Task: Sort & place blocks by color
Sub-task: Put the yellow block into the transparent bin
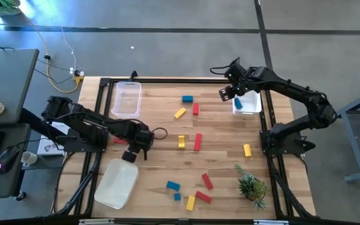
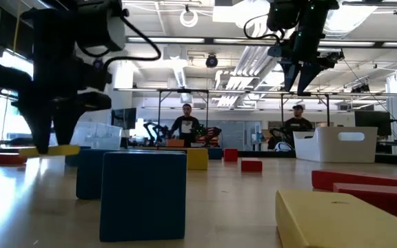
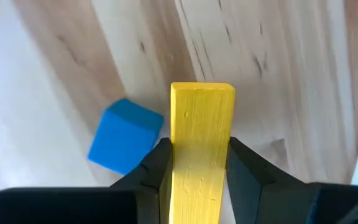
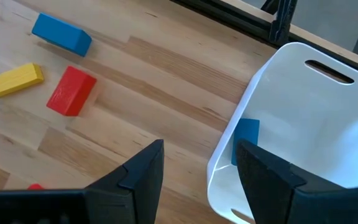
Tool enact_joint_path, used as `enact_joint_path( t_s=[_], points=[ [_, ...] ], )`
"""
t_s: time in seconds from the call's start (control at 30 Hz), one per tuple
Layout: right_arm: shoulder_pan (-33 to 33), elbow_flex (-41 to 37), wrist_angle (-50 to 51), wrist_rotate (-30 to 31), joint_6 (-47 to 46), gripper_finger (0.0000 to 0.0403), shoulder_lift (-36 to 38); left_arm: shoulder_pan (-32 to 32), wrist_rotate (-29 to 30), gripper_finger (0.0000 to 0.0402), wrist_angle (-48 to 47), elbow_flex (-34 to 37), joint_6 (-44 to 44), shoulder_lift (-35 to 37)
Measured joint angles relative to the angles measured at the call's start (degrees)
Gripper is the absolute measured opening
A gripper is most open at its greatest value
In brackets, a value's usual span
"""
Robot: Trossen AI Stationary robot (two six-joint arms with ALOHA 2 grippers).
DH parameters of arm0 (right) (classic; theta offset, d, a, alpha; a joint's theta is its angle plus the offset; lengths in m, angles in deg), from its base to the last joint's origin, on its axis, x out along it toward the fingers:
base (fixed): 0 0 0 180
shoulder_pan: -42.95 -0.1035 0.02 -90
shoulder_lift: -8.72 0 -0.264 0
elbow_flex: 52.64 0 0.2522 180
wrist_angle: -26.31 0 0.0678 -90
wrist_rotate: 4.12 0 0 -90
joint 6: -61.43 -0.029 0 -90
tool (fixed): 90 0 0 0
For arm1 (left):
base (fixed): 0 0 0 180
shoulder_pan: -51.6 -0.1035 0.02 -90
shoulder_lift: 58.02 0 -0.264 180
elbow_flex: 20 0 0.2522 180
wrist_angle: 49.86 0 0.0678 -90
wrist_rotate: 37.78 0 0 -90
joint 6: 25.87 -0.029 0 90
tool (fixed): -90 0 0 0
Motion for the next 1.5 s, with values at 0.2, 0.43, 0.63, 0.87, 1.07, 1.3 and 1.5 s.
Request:
enact_joint_path(
  t_s=[0.2, 0.43, 0.63, 0.87, 1.07, 1.3, 1.5],
  points=[
    [0.0, 0.0, -0.2, -1.4, 0.1, 0.0186, 0.0, -1.7, 4.5, 0.0087, -1.5, -3.7, 1.6, 3.3],
    [-0.9, 0.0, -0.4, -3.1, -0.2, 0.0186, 0.0, -6.1, 13.1, 0.0087, -6.0, -8.9, 2.4, 8.3],
    [-3.5, 0.0, -1.2, -3.1, -0.3, 0.0186, 0.0, -13.4, 18.7, 0.0087, -7.8, -10.1, 1.7, 13.8],
    [-7.1, 0.0, -3.6, -3.1, -3.1, 0.0186, 0.0, -23.9, 24.1, 0.0087, -8.1, -10.2, 5.2, 17.6],
    [-10.0, 0.0, -5.0, -3.1, -5.4, 0.0186, 0.0, -32.5, 24.2, 0.0100, -9.8, -10.2, 8.5, 16.2],
    [-12.9, 0.0, -5.5, -3.3, -8.0, 0.0186, 0.0, -40.0, 19.1, 0.0108, -12.5, -10.2, 11.0, 10.8],
    [-15.5, 0.0, -5.8, -7.9, -8.0, 0.0186, 0.0, -42.8, 18.9, 0.0122, -12.4, -10.2, 11.0, 7.0]
  ],
)
